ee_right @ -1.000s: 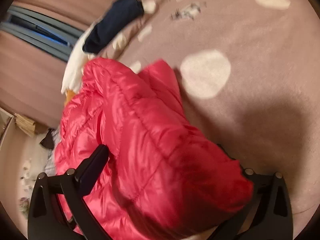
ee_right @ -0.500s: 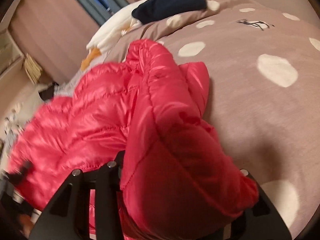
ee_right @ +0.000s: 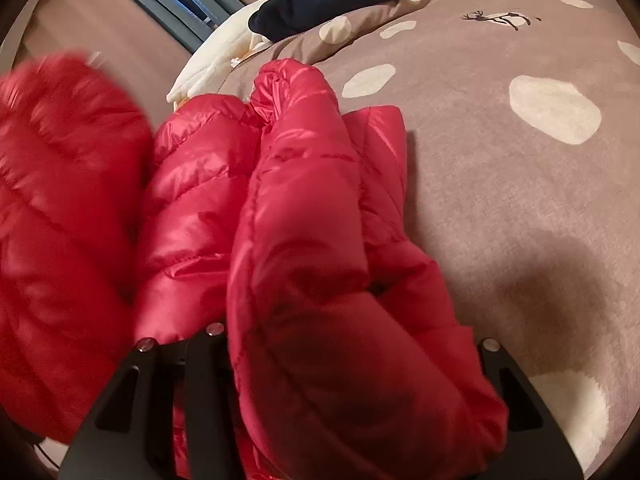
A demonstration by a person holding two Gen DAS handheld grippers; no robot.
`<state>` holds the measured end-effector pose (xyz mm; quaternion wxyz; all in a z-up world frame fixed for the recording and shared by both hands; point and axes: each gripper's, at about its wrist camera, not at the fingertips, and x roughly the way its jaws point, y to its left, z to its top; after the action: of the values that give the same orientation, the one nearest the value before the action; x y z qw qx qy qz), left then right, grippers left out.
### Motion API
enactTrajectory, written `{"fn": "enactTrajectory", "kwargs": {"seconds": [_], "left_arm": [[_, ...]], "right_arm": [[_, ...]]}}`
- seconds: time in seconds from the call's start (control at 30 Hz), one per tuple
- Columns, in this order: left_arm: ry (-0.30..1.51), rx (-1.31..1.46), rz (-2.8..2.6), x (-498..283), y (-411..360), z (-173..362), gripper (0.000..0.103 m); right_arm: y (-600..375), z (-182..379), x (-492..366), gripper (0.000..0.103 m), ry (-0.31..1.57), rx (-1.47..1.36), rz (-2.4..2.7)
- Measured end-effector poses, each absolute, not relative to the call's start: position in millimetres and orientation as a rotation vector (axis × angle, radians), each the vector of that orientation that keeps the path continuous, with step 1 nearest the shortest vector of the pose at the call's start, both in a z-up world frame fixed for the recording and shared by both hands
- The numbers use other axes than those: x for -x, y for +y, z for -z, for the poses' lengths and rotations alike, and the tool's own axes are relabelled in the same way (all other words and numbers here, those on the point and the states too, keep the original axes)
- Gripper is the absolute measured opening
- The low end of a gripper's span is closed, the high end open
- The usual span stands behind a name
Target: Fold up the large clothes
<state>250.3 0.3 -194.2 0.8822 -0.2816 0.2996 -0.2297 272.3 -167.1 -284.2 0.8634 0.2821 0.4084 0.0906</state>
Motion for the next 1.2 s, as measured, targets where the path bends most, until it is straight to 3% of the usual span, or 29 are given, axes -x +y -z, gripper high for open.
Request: {"fn": "enactTrajectory", "kwargs": {"seconds": [0.1, 0.43, 0.53, 0.6, 0.73, 0.87, 1.2], "left_arm": [[0.633, 0.509, 0.432, -251.8, -19.0, 195.6, 0.051], [0.628, 0.659, 0.438, -245.5, -0.5, 204.3, 0.052], [0.635, 0.636, 0.430, -249.1, -1.3, 201.7, 0.052], [0.630, 0.627, 0.421, -249.7, -0.3, 199.0, 0.052], [0.634, 0.627, 0.418, -252.2, -2.9, 198.7, 0.054], [0.638, 0.605, 0.390, -255.0, -7.6, 198.5, 0.057], [0.682, 0.341, 0.240, -253.0, -75.9, 191.7, 0.070]], "right_arm": [[-164.2, 282.5, -270.6, 0.049, 0.852, -0.588, -0.187], [-172.1, 282.6, -263.7, 0.057, 0.840, -0.608, -0.223], [-176.4, 279.1, -261.2, 0.064, 0.847, -0.619, -0.194], [-182.8, 275.0, -262.0, 0.079, 0.836, -0.628, -0.166], [-205.9, 262.9, -252.5, 0.095, 0.771, -0.603, -0.021], [-232.1, 248.6, -241.8, 0.095, 0.736, -0.624, 0.015], [-253.5, 165.1, -202.3, 0.096, 0.554, -0.350, 0.106]]}}
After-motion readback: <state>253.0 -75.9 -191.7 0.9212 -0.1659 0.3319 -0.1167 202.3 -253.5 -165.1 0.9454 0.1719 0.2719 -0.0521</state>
